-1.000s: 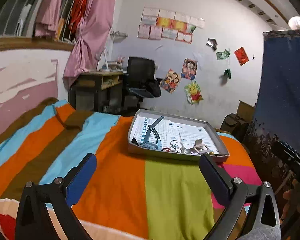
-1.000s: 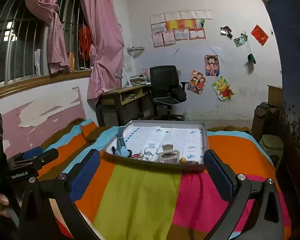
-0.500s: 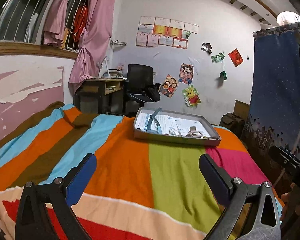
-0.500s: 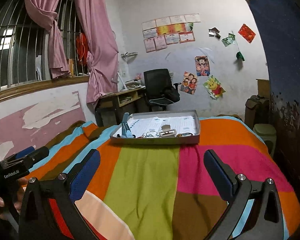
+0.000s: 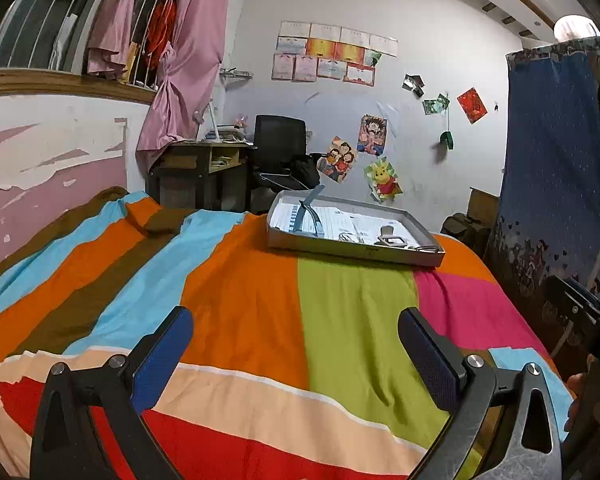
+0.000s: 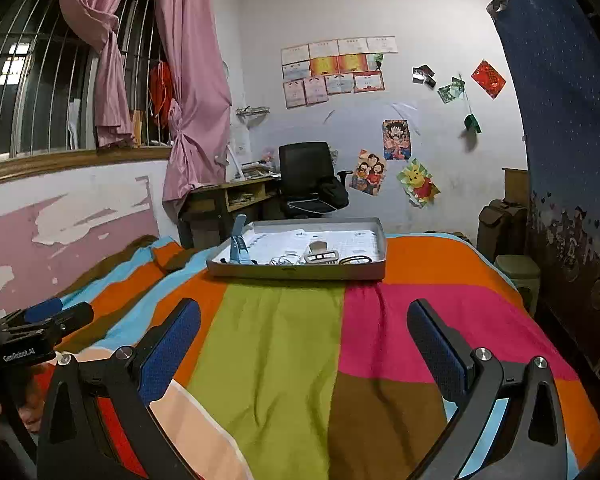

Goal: Organize jewelry

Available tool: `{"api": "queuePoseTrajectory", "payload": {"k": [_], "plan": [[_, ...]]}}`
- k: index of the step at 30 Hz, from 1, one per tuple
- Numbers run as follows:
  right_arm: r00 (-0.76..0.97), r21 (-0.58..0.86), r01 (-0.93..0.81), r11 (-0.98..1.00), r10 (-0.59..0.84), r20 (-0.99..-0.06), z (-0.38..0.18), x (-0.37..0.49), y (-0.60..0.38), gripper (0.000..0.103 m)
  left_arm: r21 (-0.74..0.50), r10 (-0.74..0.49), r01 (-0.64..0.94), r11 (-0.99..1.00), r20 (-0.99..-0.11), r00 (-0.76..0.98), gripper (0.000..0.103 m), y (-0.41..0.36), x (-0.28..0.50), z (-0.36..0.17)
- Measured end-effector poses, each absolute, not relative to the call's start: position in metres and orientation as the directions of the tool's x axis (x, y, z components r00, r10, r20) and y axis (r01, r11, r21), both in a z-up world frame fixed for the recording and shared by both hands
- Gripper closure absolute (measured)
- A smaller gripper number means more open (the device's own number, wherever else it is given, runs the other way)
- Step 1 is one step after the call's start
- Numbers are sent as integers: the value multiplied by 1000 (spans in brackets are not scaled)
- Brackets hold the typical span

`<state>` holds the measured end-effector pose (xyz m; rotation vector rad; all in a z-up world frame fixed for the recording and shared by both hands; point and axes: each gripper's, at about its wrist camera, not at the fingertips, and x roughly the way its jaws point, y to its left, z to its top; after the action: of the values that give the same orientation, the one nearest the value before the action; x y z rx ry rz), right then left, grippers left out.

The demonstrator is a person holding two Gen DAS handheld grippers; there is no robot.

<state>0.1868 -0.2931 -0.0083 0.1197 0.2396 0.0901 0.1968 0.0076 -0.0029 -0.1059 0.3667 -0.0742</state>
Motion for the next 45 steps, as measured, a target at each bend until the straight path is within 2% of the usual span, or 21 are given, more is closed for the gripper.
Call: {"api": "queuePoseTrajectory", "payload": {"k": [45], "plan": [[968,119,-47,992,74,-240,-17,190,-297,2,-112,-93,57,992,-351,932,0,8,198,-8]]}}
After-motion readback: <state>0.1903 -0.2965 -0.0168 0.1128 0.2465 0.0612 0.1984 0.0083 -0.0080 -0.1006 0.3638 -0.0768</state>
